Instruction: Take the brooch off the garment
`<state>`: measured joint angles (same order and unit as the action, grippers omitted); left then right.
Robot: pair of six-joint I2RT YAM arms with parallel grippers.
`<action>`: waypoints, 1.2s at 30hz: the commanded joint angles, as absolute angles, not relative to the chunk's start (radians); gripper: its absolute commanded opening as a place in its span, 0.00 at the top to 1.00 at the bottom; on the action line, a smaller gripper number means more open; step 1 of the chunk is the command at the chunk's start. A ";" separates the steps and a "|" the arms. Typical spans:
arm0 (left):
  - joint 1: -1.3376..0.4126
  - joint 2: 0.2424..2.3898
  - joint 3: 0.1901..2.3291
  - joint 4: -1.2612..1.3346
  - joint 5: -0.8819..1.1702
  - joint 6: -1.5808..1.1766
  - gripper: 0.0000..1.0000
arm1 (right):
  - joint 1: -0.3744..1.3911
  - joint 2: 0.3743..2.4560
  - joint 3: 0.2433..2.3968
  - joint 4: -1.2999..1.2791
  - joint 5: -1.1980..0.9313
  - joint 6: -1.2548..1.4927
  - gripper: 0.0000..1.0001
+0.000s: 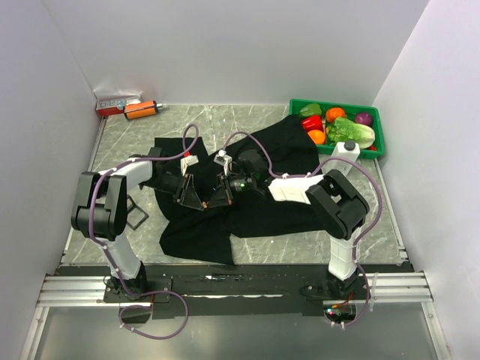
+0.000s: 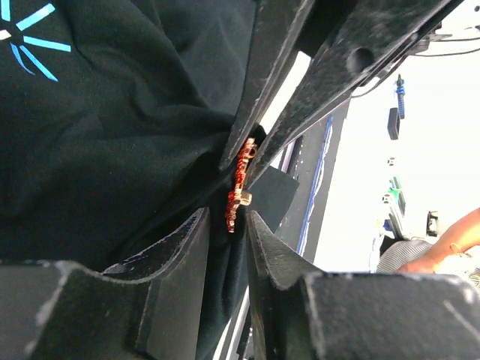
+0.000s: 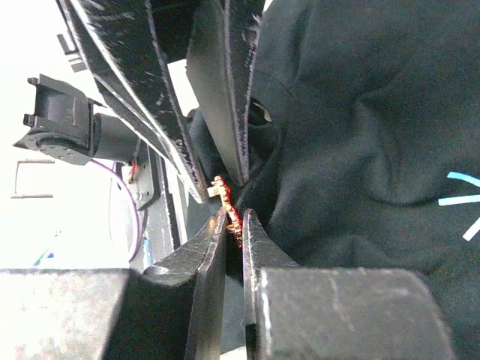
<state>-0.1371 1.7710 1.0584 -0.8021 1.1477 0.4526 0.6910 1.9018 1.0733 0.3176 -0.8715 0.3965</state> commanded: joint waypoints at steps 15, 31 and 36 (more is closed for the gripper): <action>-0.137 1.836 1.104 -0.844 1.258 0.506 0.99 | 0.666 1.942 1.111 0.402 -0.939 0.483 0.88; -0.137 1.827 1.108 -0.845 1.247 0.523 0.99 | 0.663 1.979 1.124 0.422 -0.994 0.538 0.75; -0.137 1.816 1.111 -0.862 1.261 0.535 0.99 | 0.663 1.997 1.144 0.397 -0.991 0.554 0.76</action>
